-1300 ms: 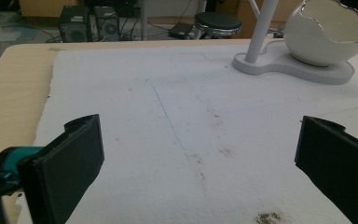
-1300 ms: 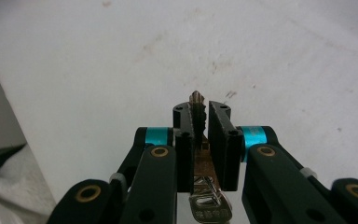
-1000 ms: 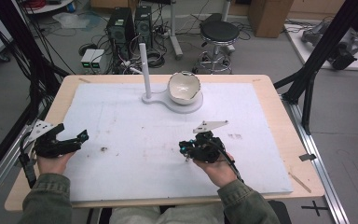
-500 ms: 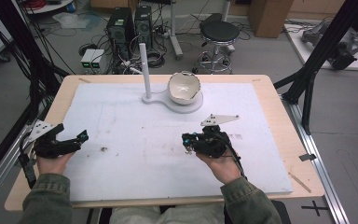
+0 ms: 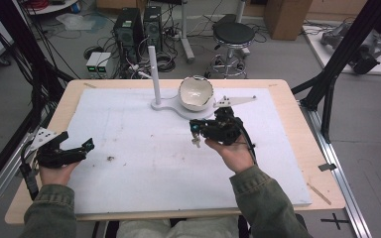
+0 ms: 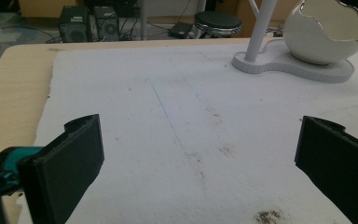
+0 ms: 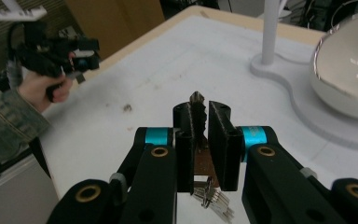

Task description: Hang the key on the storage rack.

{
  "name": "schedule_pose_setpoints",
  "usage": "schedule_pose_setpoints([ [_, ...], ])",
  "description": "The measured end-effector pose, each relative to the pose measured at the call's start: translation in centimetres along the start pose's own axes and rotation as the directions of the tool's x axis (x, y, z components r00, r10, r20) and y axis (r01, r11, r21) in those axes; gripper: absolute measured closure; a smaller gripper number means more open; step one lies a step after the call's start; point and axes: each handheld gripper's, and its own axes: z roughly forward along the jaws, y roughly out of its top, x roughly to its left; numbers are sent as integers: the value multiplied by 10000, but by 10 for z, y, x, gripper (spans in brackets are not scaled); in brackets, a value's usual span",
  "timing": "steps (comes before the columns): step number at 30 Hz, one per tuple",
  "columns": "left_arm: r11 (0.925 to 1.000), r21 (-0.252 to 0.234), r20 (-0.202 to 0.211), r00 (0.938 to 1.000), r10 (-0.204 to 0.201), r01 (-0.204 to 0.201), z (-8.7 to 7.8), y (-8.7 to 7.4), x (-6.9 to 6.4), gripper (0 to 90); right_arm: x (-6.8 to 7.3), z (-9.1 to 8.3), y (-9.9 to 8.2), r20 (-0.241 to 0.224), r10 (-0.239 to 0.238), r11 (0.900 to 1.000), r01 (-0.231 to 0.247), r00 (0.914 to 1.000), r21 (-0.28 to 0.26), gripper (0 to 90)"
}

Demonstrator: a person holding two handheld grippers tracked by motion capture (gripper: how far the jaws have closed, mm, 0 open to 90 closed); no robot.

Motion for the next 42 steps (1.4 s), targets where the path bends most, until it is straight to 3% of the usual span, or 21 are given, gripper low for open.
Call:
schedule_pose_setpoints([
  [5, 10000, 5, -5, 10000, 11, -11, -1, 0, 0, 17, 5, 2, 30, -124, -405, 9992, 404, 9991, -71, 809],
  [17, 10000, 11, 30, 10000, -51, 51, 0, 0, 0, 17, 12, 18, 67, -495, -651, 9979, 647, 9966, -101, 809],
  [25, 10000, 6, 72, 9999, -84, 84, 0, 0, 1, 17, 8, 29, 94, -582, -758, 9968, 742, 9954, -290, 809],
  [37, 9999, 22, 105, 9999, -115, 115, 0, 0, 1, 17, 3, 54, 123, -472, -957, 9952, 965, 9943, 133, 810],
  [42, 9999, 18, 119, 9999, -120, 119, 0, 0, 1, 17, -2, 62, 130, -494, -784, 9968, 790, 9957, 105, 809],
])
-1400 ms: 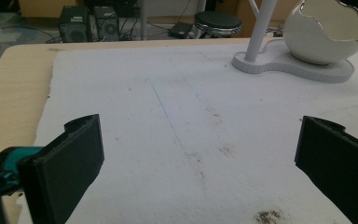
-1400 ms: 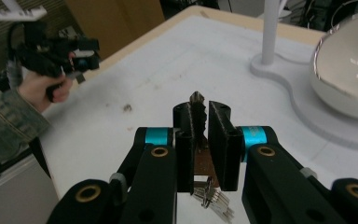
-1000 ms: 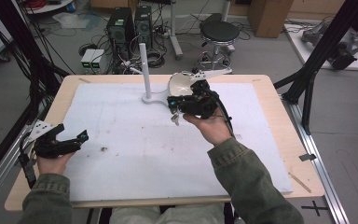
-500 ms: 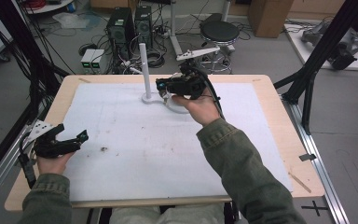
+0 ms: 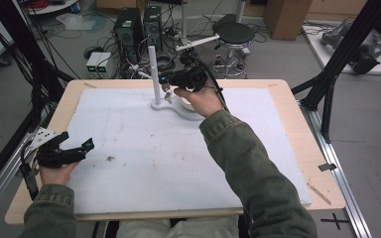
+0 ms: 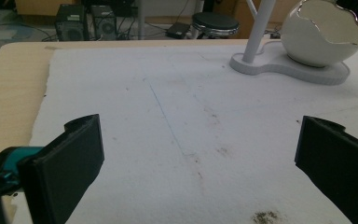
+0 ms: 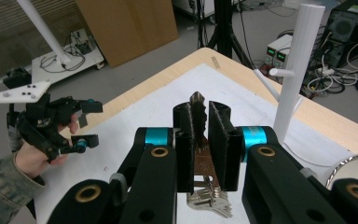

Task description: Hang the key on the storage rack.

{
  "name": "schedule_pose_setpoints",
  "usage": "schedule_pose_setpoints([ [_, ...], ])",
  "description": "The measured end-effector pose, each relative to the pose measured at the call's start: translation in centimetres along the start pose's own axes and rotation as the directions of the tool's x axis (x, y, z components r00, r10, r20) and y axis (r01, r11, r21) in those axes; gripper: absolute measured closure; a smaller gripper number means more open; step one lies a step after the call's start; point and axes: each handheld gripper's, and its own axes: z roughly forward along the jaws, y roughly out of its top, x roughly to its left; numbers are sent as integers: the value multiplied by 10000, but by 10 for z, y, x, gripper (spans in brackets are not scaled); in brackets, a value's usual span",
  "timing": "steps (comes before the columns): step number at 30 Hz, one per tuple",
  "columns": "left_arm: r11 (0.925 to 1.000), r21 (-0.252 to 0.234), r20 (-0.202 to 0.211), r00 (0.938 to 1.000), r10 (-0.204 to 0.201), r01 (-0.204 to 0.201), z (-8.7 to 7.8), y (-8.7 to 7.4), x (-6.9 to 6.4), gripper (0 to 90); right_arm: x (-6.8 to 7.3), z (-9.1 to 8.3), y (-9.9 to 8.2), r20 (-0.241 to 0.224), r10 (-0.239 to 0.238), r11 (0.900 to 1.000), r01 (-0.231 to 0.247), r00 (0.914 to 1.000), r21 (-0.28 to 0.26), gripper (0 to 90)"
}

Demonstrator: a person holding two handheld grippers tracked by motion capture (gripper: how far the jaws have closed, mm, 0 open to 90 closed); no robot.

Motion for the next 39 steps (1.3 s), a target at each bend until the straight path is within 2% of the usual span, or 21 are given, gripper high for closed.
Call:
schedule_pose_setpoints([
  [7, 9999, -101, -13, 9999, -105, 105, 0, 0, 1, 17, -9, 6, 6, -68, 161, 9999, -161, 9998, -27, 809],
  [14, 9999, -99, -34, 9999, -119, 119, 0, 0, 2, 17, -20, 13, 21, -41, 254, 9996, -255, 9997, -139, 809],
  [21, 9998, -111, 15, 9999, -168, 168, 1, 0, 2, 17, -27, 26, 36, 60, 162, 9998, -163, 9999, 75, 809],
  [24, 9996, -138, 40, 9997, -241, 241, 1, 0, 4, 17, -27, 34, 47, 181, 151, 9992, -158, 9997, 358, 809],
  [30, 9997, -101, 71, 9997, -215, 215, 1, 0, 3, 17, -29, 46, 58, 70, 94, 9990, -97, 9999, 445, 809],
  [34, 9996, -102, 59, 9996, -260, 261, 0, 0, 4, 17, -33, 52, 59, 44, 233, 9989, -235, 9997, 411, 809],
  [39, 9994, -132, 8, 9995, -310, 310, -2, -2, 5, 17, -46, 68, 55, 11, 462, 9974, -462, 9989, 560, 809],
])
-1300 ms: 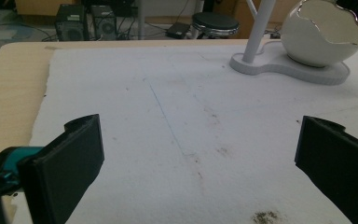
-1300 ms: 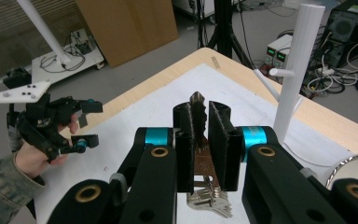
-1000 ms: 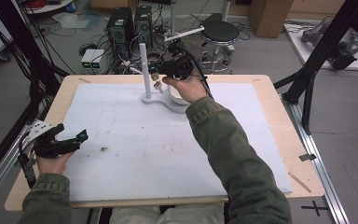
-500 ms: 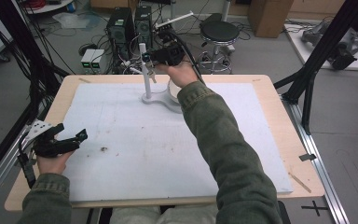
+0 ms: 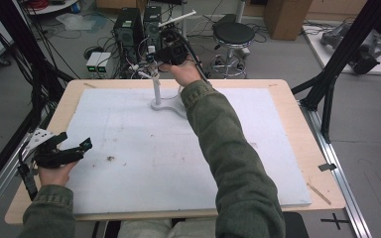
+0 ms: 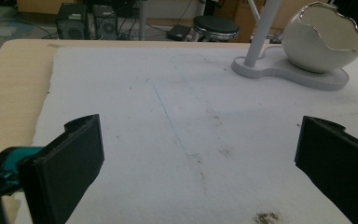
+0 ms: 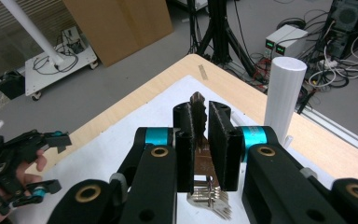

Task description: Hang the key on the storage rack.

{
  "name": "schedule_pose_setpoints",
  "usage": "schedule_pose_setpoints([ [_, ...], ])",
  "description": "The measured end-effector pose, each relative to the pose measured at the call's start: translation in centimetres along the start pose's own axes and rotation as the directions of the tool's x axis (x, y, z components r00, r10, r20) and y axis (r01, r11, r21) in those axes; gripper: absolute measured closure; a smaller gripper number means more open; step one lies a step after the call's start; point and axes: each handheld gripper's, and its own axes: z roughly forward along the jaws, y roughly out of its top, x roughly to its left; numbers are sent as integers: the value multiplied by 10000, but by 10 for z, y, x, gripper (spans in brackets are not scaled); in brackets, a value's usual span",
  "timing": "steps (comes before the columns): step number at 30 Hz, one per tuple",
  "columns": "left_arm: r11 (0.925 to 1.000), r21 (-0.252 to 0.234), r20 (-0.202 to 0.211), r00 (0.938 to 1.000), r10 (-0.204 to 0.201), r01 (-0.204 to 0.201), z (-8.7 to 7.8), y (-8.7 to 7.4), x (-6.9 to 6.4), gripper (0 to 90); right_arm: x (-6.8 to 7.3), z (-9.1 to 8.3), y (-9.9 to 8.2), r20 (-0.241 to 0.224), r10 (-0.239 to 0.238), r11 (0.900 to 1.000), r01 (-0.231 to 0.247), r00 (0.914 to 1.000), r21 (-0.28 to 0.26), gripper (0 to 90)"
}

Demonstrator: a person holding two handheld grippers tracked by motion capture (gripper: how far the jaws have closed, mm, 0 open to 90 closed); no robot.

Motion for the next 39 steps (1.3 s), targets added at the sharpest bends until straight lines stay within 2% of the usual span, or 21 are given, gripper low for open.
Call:
schedule_pose_setpoints([
  [10, 10000, 8, -7, 10000, -9, 9, 0, 0, 1, 17, -20, 16, -1, -83, 317, 9994, -318, 9995, -155, 809],
  [19, 10000, -13, -30, 10000, -4, 4, -1, 0, 1, 17, -19, 23, 7, -92, 279, 9995, -280, 9996, -114, 809],
  [23, 10000, -9, -39, 10000, 0, 0, -1, 0, 1, 17, -23, 31, 6, 143, 262, 9996, -261, 9996, -80, 809],
  [30, 10000, -2, 13, 10000, -33, 33, 1, -1, 1, 17, -29, 35, 5, 555, -195, 9995, 209, 9983, -234, 809],
  [31, 10000, -1, 9, 10000, -18, 18, 1, -1, 1, 17, -28, 39, 4, 674, -345, 9991, 362, 9971, -241, 809],
  [36, 10000, -15, -10, 10000, -50, 50, 0, -1, 2, 17, -25, 45, 1, 643, -528, 9977, 554, 9965, -399, 809],
  [39, 10000, 16, -2, 10000, 14, -14, 0, 0, 1, 17, -21, 49, -2, 923, -923, 9928, 987, 9914, -673, 808],
])
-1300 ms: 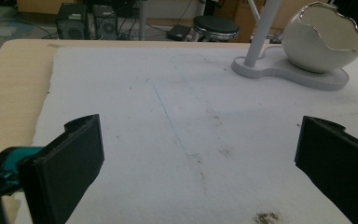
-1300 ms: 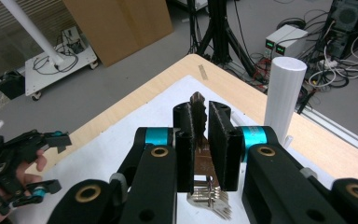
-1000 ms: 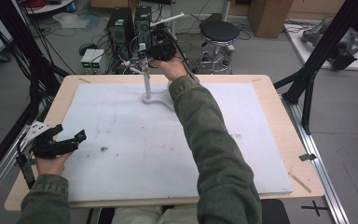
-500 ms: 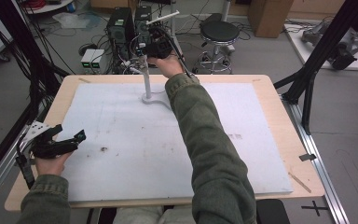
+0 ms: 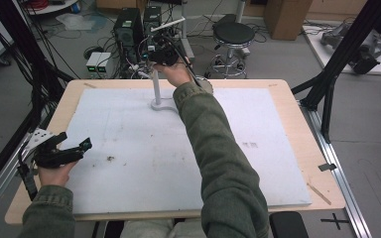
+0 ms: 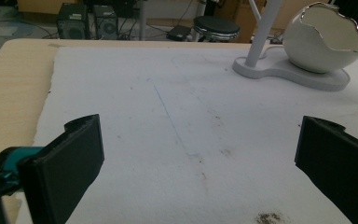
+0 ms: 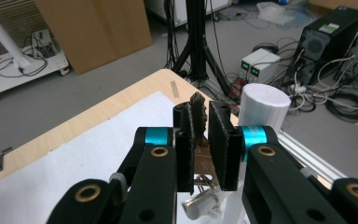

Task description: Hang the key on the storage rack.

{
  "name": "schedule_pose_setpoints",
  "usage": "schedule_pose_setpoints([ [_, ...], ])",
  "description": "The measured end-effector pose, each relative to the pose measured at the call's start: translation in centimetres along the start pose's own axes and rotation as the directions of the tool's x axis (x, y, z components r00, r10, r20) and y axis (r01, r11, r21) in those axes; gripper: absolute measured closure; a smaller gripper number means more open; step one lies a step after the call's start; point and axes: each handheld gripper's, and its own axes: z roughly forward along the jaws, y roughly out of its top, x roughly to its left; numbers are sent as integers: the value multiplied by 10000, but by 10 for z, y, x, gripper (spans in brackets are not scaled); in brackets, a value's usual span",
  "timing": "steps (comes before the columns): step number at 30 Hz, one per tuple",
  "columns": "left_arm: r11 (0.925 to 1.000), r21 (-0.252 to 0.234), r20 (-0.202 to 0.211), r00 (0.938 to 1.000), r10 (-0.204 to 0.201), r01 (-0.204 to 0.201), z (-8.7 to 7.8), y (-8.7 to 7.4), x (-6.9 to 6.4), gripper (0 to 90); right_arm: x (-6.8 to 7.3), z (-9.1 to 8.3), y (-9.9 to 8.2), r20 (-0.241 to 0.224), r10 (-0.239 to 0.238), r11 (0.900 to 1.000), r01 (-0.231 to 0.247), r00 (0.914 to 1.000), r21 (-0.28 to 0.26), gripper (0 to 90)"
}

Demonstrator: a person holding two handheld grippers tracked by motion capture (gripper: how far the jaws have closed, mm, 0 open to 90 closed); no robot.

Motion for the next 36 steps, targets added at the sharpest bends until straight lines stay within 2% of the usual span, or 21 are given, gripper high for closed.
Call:
schedule_pose_setpoints([
  [3, 10000, -10, -14, 10000, -21, 21, 0, 0, 0, 17, 4, 1, -2, 38, -168, 9998, 169, 9999, -99, 805],
  [7, 10000, -6, -36, 10000, -5, 5, 0, 0, 0, 17, 4, -1, -6, -126, -103, 9997, 100, 9999, -240, 793],
  [9, 10000, 2, -32, 10000, 2, -2, 0, 0, 0, 17, 3, -5, -8, -161, -138, 9989, 131, 9998, -443, 785],
  [10, 10000, -13, -34, 10000, 0, 0, 0, 0, -1, 17, 2, -12, -9, -271, 20, 9964, -42, 9996, -841, 782],
  [13, 10000, -7, -49, 10000, 1, -1, 0, 0, -1, 17, 1, -17, -9, -304, 72, 9958, -99, 9995, -906, 739],
  [14, 10000, -19, -53, 10000, 11, -11, 0, 0, -1, 17, 1, -21, -8, -351, 131, 9964, -159, 9993, -832, 683],
  [15, 10000, -28, -49, 10000, 9, -9, 0, 0, -1, 17, 1, -21, -8, -351, 131, 9964, -159, 9993, -832, 683],
  [17, 10000, -28, -55, 10000, 9, -9, 0, 0, -1, 17, 2, -28, -8, -321, 141, 9956, -170, 9994, -921, 568],
  [18, 10000, -14, -56, 10000, 11, -11, 0, 0, -1, 17, 2, -28, -8, -321, 141, 9956, -170, 9994, -921, 568],
  [19, 10000, -17, -58, 10000, 7, -7, 0, 0, -1, 17, 2, -31, -8, -252, 238, 9962, -258, 9994, -833, 471],
  [20, 10000, -19, -58, 10000, 9, -9, 0, 0, -1, 17, 2, -33, -8, -141, 289, 9964, -299, 9995, -790, 422],
  [21, 10000, -15, -60, 10000, 10, -10, 0, 0, -1, 17, 2, -33, -8, -141, 289, 9964, -299, 9995, -790, 422],
  [23, 10000, 4, -66, 10000, 13, -13, 0, 0, -1, 17, -1, -36, -9, 236, 533, 9976, -522, 9983, -454, 329],
  [24, 10000, 4, -66, 10000, 13, -13, 0, 0, -1, 17, -1, -36, -9, 236, 533, 9976, -522, 9983, -454, 329],
  [25, 10000, -7, -73, 10000, 10, -10, 0, 0, -1, 17, -2, -39, -10, 488, 689, 9974, -678, 9964, -245, 264],
  [27, 10000, -5, -67, 10000, 22, -22, 0, 0, -1, 17, -3, -40, -12, 800, 700, 9975, -693, 9943, -111, 207],
  [29, 10000, -6, -58, 10000, 34, -34, 0, 0, -1, 17, -4, -41, -13, 884, 673, 9977, -670, 9938, -62, 188],
  [30, 10000, -6, -54, 10000, 39, -39, 0, 0, -1, 17, -5, -42, -16, 940, 657, 9977, -667, 9934, 75, 101],
  [32, 10000, -8, -53, 10000, 30, -30, 0, 0, -1, 17, -5, -43, -17, 1082, 592, 9981, -607, 9924, 111, 101],
  [33, 10000, -12, -52, 10000, 30, -30, 0, 0, -1, 17, -5, -46, -19, 1144, 576, 9982, -594, 9918, 127, 13],
  [36, 10000, -8, -63, 10000, 21, -21, 1, 0, -1, 17, -4, -49, -20, 1216, 405, 9988, -435, 9918, 220, 5],
])
